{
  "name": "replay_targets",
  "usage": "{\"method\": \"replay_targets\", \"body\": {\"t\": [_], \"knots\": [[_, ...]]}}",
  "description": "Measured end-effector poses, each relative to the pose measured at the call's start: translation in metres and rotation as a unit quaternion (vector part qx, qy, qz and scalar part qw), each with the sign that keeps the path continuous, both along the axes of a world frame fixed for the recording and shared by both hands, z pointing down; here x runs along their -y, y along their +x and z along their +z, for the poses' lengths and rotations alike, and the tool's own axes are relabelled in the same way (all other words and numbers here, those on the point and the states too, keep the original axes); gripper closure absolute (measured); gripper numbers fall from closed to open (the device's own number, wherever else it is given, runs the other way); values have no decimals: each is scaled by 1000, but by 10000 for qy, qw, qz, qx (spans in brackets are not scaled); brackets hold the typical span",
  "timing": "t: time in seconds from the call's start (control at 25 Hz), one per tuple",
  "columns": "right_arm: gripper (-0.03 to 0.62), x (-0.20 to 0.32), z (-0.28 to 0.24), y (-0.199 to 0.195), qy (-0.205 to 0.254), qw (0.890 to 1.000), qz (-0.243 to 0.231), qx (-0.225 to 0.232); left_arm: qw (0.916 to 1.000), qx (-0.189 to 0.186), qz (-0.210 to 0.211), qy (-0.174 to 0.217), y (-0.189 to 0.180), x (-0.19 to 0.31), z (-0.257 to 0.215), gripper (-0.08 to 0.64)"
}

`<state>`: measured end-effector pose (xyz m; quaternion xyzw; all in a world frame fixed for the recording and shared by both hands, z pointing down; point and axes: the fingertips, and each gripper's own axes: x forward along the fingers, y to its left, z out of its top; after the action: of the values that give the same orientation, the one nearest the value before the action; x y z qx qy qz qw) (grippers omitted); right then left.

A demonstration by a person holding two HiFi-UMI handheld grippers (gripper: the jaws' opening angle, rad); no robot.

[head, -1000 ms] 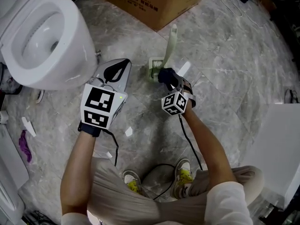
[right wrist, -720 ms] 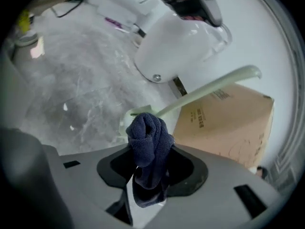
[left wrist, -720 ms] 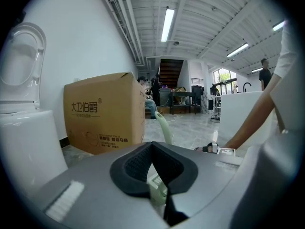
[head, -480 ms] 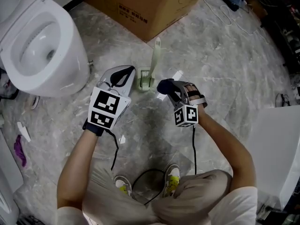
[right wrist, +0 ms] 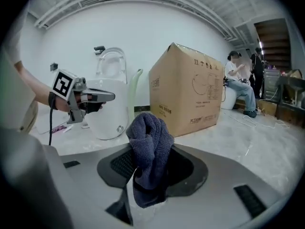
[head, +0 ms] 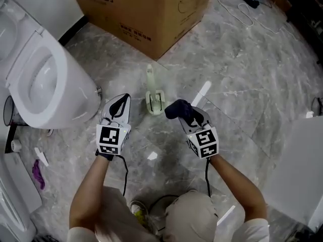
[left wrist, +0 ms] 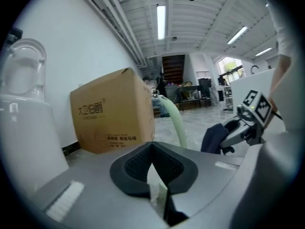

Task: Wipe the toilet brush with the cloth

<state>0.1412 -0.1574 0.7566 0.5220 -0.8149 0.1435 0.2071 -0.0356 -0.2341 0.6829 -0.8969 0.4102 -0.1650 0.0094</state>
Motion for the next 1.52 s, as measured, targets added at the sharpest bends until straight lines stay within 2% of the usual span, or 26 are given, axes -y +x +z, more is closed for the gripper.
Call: {"method": "replay_targets", "body": {"t": [0.08, 0.2, 0.32, 0.52, 0.84, 0.96, 1.08, 1.28, 1.52], "knots": [[419, -11, -5, 11, -130, 9998, 5, -146, 9996, 85, -225, -115, 7, -6, 4, 560], [419, -37, -23, 24, -472, 9985, 167, -235, 9979, 366, -328, -430, 11, -29, 12, 560], [419, -68, -66, 30, -673, 9971, 223, -289, 9952, 411, -448, -763, 10, -53, -18, 560], [419, -111, -171, 24, -974, 9945, 78, -378, 9914, 199, -602, -1146, 5, -104, -135, 560], [420, -128, -370, 10, -1220, 9923, 228, -4, 9843, 59, -828, -1558, -9, -167, -338, 560], [420, -128, -443, 16, -1153, 9930, 254, 38, 9843, -124, -805, -1563, 0, -180, -401, 560], [419, -149, -498, 25, -986, 9949, 210, -28, 9857, -240, -711, -1509, 14, -207, -444, 560], [419, -178, -563, 34, -945, 9950, 300, 129, 9855, -402, -722, -1481, 29, -237, -512, 560], [419, -192, -633, 29, -559, 9978, 290, 230, 9864, -463, -1050, -1178, 14, -250, -576, 560]]}}
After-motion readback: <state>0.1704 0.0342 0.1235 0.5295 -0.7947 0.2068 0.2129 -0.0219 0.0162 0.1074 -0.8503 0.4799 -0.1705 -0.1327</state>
